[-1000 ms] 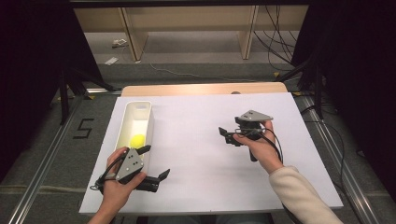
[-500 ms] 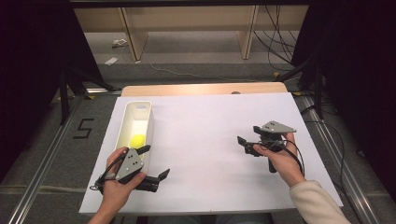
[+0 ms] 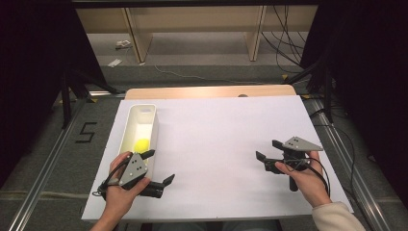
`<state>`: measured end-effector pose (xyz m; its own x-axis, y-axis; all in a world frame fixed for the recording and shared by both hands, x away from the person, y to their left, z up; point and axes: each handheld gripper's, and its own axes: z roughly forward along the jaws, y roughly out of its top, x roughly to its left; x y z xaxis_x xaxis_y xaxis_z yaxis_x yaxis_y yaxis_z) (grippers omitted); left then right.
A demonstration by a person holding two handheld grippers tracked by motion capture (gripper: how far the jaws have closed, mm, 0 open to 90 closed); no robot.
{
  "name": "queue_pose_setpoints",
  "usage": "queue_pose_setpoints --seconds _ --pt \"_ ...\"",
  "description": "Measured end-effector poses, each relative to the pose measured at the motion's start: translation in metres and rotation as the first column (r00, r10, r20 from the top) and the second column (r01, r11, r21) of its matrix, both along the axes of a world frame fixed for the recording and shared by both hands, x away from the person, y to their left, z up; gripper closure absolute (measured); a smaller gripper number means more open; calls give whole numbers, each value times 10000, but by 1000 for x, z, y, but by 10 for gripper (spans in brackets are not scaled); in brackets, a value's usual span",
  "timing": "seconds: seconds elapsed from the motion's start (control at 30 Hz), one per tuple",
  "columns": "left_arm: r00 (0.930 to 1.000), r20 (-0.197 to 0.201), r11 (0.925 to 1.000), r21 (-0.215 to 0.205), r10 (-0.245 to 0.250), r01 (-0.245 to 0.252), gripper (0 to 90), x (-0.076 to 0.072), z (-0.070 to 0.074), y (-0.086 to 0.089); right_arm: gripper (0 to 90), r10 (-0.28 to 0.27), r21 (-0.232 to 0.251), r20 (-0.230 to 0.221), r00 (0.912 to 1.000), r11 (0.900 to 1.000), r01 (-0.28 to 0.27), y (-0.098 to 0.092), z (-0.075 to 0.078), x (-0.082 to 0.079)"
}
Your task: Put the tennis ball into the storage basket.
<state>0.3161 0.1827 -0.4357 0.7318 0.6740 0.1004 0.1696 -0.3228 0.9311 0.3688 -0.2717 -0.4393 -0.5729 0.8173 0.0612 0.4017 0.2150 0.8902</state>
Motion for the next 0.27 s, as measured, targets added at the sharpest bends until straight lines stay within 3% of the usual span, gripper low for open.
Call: queue_pose_setpoints --seconds 0.27 --pt "10000 1 10000 47 -49 49 5 1 0 -1 215 83 119 -121 9999 9999 -82 0 -3 1"
